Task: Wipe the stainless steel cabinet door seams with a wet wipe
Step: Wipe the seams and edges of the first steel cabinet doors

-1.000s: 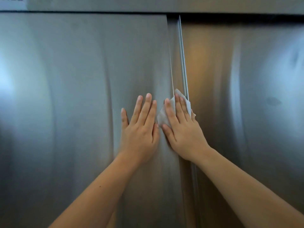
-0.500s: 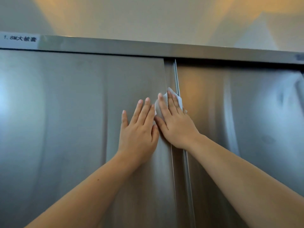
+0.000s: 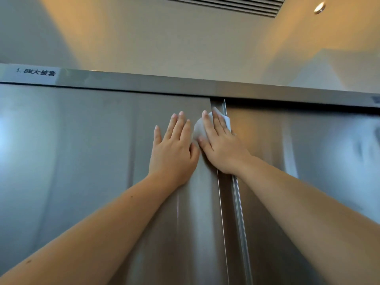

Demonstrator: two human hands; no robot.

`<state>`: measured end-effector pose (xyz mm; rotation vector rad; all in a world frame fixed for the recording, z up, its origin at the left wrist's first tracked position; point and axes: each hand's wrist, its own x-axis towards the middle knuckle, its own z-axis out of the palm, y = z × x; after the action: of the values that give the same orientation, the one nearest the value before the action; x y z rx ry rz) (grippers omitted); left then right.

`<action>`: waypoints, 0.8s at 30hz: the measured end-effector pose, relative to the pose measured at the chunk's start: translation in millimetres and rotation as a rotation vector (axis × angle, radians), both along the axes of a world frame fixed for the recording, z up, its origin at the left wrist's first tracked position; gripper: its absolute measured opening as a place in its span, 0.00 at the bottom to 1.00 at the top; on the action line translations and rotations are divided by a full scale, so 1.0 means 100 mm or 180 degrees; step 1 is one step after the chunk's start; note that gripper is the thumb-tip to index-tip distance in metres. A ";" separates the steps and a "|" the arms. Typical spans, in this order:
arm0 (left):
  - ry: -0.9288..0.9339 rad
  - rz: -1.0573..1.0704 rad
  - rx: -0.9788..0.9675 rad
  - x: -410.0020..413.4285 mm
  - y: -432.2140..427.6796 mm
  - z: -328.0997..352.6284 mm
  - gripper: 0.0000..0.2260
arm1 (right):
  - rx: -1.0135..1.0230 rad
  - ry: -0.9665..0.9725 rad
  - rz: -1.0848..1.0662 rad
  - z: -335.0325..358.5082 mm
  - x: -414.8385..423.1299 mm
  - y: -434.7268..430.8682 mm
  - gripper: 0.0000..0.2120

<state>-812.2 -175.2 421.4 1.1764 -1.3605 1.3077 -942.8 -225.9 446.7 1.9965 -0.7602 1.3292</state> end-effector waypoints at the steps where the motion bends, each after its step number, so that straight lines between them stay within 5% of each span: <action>1: -0.0040 0.0018 -0.0033 0.00 -0.01 -0.01 0.26 | 0.0012 -0.0009 0.0002 0.06 0.01 0.01 0.29; 16: -0.0018 0.0042 -0.0173 0.01 -0.03 -0.04 0.27 | -0.0638 0.0003 -0.0818 0.09 -0.12 0.09 0.33; 24: -0.0001 0.0042 -0.0130 -0.01 -0.01 -0.05 0.27 | -0.0220 -0.0152 -0.1045 0.01 -0.27 -0.02 0.31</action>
<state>-813.3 -176.1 416.0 1.1592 -1.3223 1.3391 -970.2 -227.5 447.8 1.7034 -1.0013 1.1941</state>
